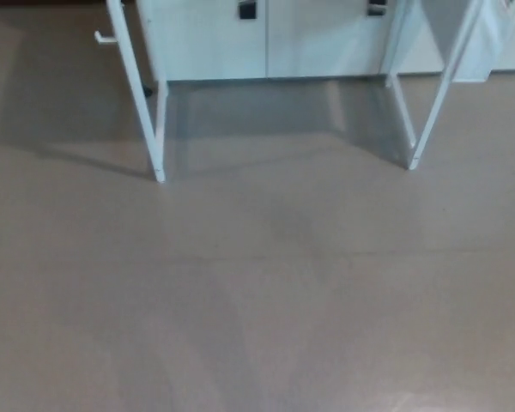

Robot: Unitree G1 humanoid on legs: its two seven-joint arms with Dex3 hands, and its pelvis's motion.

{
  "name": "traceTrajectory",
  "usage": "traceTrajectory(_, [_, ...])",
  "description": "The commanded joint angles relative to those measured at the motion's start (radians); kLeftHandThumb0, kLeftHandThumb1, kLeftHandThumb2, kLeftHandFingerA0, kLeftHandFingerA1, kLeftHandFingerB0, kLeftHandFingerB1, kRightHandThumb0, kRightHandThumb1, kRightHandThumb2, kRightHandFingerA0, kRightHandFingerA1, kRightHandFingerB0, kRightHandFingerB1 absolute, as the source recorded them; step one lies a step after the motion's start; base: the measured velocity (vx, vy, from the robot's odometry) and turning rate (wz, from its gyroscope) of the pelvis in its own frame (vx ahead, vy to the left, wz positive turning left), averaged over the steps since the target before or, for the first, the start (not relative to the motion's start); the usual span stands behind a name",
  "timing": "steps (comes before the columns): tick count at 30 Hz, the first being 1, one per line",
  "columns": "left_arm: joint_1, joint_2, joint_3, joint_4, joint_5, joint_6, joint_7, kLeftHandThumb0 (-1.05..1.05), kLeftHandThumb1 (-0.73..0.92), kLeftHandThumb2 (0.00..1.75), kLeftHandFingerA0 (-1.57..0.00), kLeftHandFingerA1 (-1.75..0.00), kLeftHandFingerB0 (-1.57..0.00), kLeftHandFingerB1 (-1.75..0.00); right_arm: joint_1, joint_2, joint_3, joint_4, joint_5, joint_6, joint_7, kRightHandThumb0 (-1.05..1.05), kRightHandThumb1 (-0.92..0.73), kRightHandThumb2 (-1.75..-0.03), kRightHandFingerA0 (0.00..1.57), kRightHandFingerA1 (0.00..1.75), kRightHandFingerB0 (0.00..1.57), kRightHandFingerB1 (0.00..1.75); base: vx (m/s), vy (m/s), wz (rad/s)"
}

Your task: The robot walks towards a table in front, picks a shampoo with left hand and puts it in a small grey container

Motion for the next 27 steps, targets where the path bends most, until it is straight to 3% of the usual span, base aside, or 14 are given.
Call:
traceTrajectory(1, [0.02, 0.025, -0.007, 0.006, 0.002, -0.017, -0.008, -0.32, 0.62, 0.59, -0.54, -0.38, -0.45, -0.35, 0.021, 0.004, 0.009, 0.004, -0.002, 0.003, 0.004, -0.49, -0.78, -0.64, 0.47, 0.4, 0.34, 0.34, 0.49, 0.199, 0.06])
traceTrajectory(11, [0.075, 0.018, -0.016, 0.013, 0.006, -0.05, -0.001, -0.33, 0.6, 0.59, -0.58, -0.39, -0.44, -0.36, 0.057, 0.004, 0.02, 0.003, -0.002, 0.009, 0.016, -0.49, -0.78, -0.64, 0.48, 0.4, 0.35, 0.34, 0.45, -0.056, 0.14])
traceTrajectory(12, [0.079, 0.016, -0.015, 0.016, 0.005, -0.054, 0.004, -0.45, 0.49, 0.78, -0.54, -0.53, -0.42, -0.48, 0.064, 0.005, 0.015, 0.004, 0.005, 0.005, 0.029, -0.48, -0.8, -0.64, 0.44, 0.4, 0.34, 0.35, 0.52, -0.084, 0.99])
traceTrajectory(16, [0.085, 0.013, -0.015, 0.023, 0.005, -0.063, 0.013, -0.45, 0.49, 0.78, -0.54, -0.53, -0.42, -0.48, 0.074, 0.006, 0.006, 0.004, 0.015, -0.003, 0.05, -0.48, -0.8, -0.64, 0.44, 0.4, 0.34, 0.35, 0.44, -0.095, 0.1])
traceTrajectory(17, [0.078, 0.019, -0.021, 0.027, 0.011, -0.054, 0.013, -0.36, 0.58, 0.58, -0.61, -0.4, -0.45, -0.35, 0.068, 0.014, 0.003, 0.013, 0.016, 0.005, 0.043, -0.46, -0.78, -0.63, 0.46, 0.4, 0.37, 0.35, 0.41, -0.063, -0.05])
traceTrajectory(18, [0.077, 0.023, -0.02, 0.027, 0.009, -0.054, 0.004, -0.45, 0.49, 0.78, -0.52, -0.52, -0.38, -0.47, 0.067, 0.016, -0.001, 0.013, 0.019, 0.009, 0.046, -0.44, -0.79, -0.63, 0.45, 0.4, 0.37, 0.35, 0.38, -0.037, -0.04])
traceTrajectory(21, [0.078, 0.023, -0.019, 0.028, 0.006, -0.057, 0.001, -0.45, 0.49, 0.78, -0.52, -0.52, -0.38, -0.47, 0.067, 0.016, -0.004, 0.012, 0.018, 0.008, 0.05, -0.44, -0.79, -0.63, 0.45, 0.4, 0.37, 0.35, 0.41, 0.026, -0.13])
traceTrajectory(22, [0.083, 0.026, -0.024, 0.025, 0.01, -0.063, 0.003, -0.38, 0.62, 0.58, -0.58, -0.41, -0.46, -0.36, 0.071, 0.015, -0.002, 0.008, 0.016, 0.011, 0.051, -0.42, -0.78, -0.63, 0.45, 0.4, 0.37, 0.35, 0.39, 0.097, -0.28])
traceTrajectory(24, [0.09, 0.031, -0.032, 0.023, 0.016, -0.07, 0.002, -0.37, 0.6, 0.59, -0.58, -0.39, -0.44, -0.35, 0.082, 0.014, 0.008, -0.004, 0.006, 0.011, 0.052, -0.42, -0.78, -0.63, 0.46, 0.4, 0.37, 0.35, 0.49, 0.13, -0.26])
traceTrajectory(25, [0.089, 0.032, -0.037, 0.025, 0.019, -0.071, 0.006, -0.47, 0.51, 0.79, -0.53, -0.52, -0.4, -0.47, 0.082, 0.015, 0.01, 0.002, 0.004, 0.009, 0.051, -0.43, -0.78, -0.63, 0.45, 0.39, 0.36, 0.34, 0.74, 0.217, -0.33])
traceTrajectory(27, [0.089, 0.033, -0.041, 0.026, 0.018, -0.072, 0.008, -0.47, 0.51, 0.79, -0.53, -0.52, -0.4, -0.47, 0.082, 0.015, 0.011, 0.004, 0.004, 0.009, 0.05, -0.43, -0.78, -0.63, 0.45, 0.39, 0.36, 0.34, 0.7, 0.169, -0.47])
